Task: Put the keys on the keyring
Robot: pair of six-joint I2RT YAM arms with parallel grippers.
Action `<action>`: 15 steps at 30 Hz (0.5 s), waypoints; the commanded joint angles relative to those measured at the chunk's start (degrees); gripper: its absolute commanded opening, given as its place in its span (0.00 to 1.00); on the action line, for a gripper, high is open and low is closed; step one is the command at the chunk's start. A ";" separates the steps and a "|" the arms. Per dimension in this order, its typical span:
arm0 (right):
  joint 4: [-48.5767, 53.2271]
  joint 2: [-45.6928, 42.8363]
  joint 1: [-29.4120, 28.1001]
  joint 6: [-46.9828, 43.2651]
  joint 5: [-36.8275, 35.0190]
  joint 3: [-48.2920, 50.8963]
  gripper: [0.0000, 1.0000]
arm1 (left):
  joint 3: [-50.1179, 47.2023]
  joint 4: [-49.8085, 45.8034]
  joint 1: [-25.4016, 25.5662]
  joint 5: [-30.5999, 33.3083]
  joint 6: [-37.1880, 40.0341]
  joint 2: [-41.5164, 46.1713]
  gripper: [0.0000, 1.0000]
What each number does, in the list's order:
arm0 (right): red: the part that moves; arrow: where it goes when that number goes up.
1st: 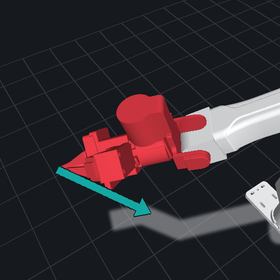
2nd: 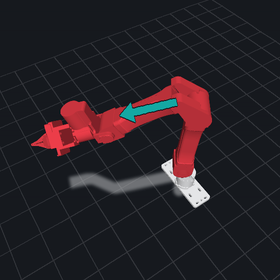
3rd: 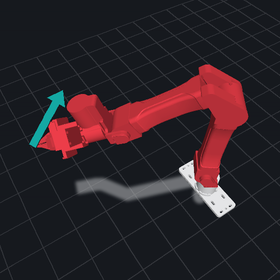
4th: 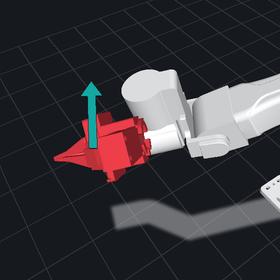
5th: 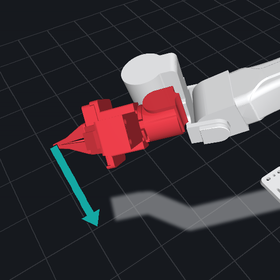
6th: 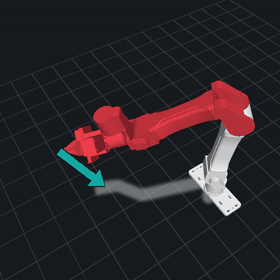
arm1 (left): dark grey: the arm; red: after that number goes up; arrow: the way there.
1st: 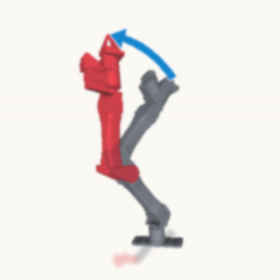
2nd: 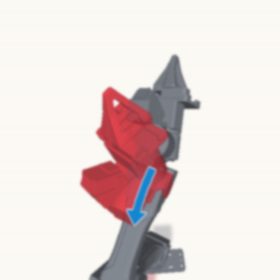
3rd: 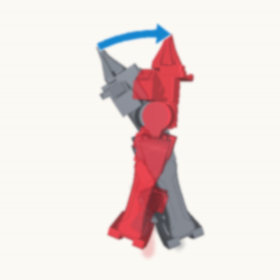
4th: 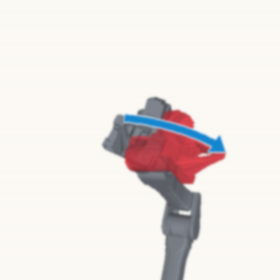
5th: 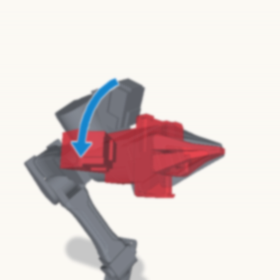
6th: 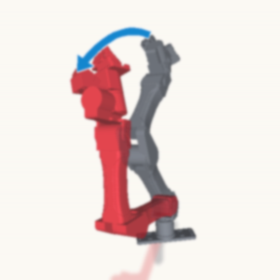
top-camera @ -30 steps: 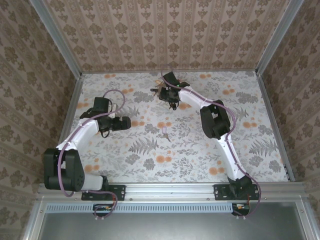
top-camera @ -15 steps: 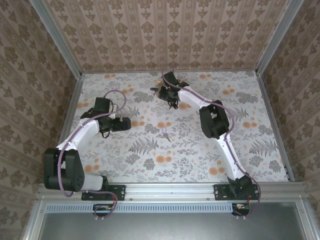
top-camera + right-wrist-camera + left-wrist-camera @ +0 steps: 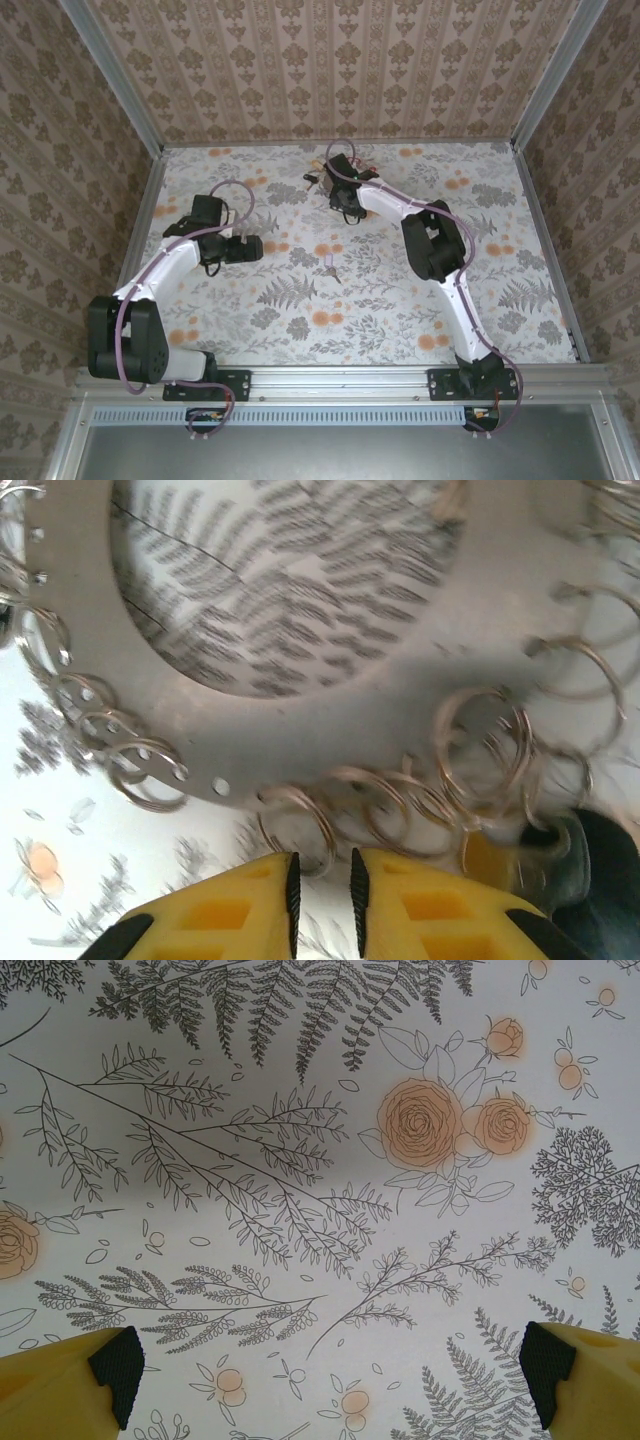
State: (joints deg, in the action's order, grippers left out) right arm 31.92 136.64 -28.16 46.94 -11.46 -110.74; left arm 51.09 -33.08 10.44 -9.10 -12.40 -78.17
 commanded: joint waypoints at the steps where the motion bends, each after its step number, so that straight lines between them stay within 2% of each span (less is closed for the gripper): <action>1: 1.38 -5.80 0.58 0.33 -3.22 7.33 0.25 | 1.67 -1.36 0.36 0.63 0.76 1.14 1.00; 7: -4.31 -10.69 3.52 -3.71 1.69 11.95 0.28 | 0.95 0.15 0.55 1.69 0.45 3.14 1.00; 15: -8.19 -6.74 4.44 -9.78 12.56 5.19 0.34 | -0.21 0.67 0.55 4.70 1.07 5.91 1.00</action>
State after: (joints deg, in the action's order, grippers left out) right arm 26.20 128.79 -23.07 40.38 -4.34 -101.34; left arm 51.09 -32.71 10.55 -6.48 -12.36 -73.38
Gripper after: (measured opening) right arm 0.333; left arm 0.999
